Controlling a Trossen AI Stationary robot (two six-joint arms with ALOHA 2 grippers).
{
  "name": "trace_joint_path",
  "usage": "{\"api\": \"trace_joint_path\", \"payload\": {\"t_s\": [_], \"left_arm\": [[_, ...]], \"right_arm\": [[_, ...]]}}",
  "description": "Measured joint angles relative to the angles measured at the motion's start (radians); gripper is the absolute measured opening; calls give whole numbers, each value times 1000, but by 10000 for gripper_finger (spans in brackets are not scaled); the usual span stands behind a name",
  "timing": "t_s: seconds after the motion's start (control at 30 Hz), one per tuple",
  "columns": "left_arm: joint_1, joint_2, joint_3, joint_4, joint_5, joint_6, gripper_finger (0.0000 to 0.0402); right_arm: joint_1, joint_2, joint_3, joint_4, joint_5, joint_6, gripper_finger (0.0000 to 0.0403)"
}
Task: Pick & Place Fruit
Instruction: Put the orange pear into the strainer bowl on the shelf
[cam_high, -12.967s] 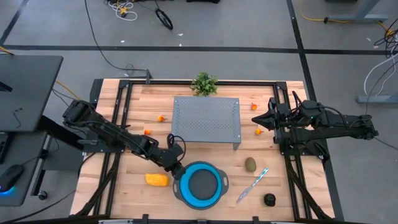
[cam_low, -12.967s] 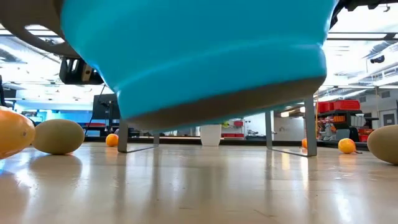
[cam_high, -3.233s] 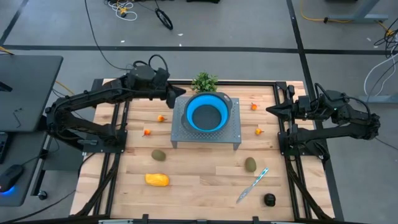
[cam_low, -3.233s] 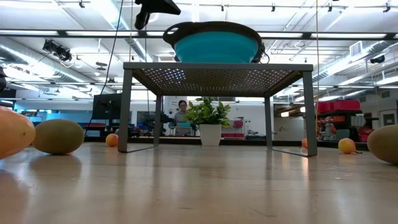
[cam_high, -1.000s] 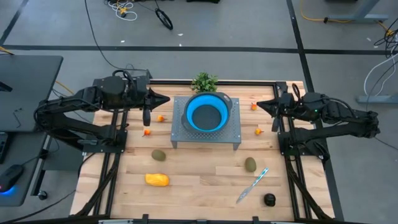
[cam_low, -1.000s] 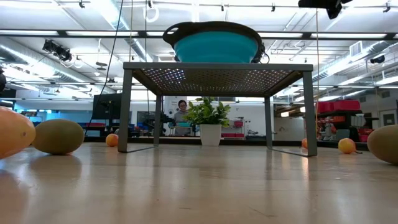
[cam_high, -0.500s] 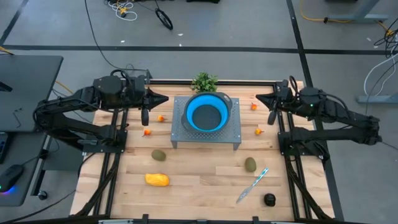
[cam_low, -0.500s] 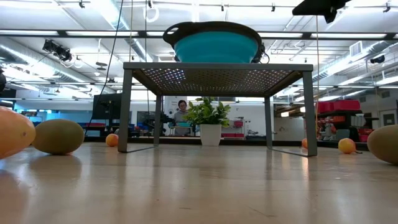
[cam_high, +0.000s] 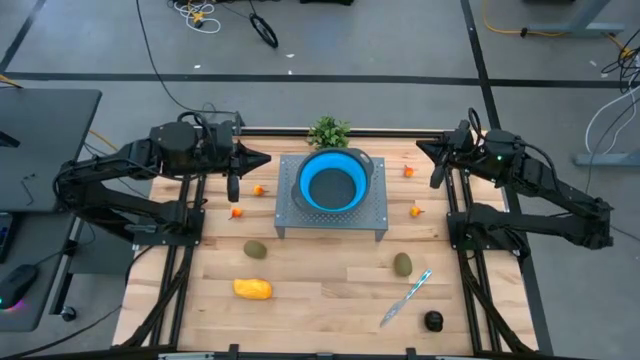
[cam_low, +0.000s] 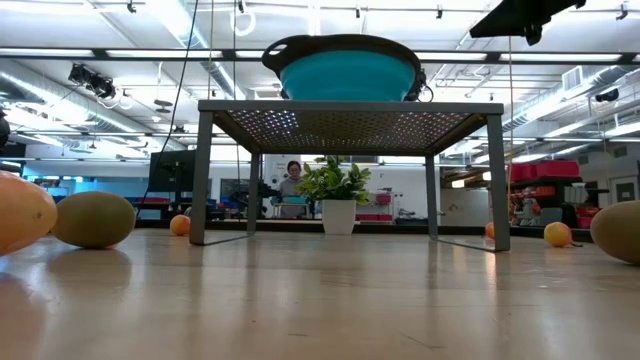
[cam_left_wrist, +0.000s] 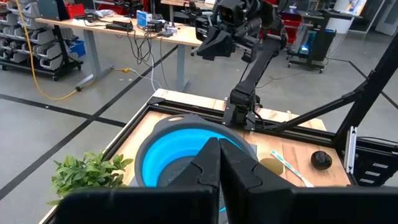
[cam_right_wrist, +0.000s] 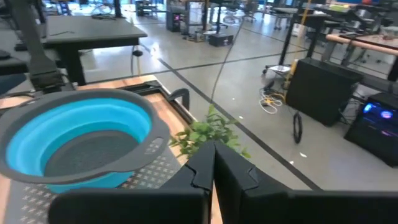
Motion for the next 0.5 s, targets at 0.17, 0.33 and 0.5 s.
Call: {"api": "trace_joint_path", "payload": {"t_s": [0.17,0.33,0.5], "left_arm": [[0,0,0,0,0,0,4],[0,0,0,0,0,0,4],[0,0,0,0,0,8,3]], "right_arm": [[-27,0,0,-18,-4,0,15],[-38,0,0,-64,-4,26,15],[-46,4,0,-142,0,87,15]]}}
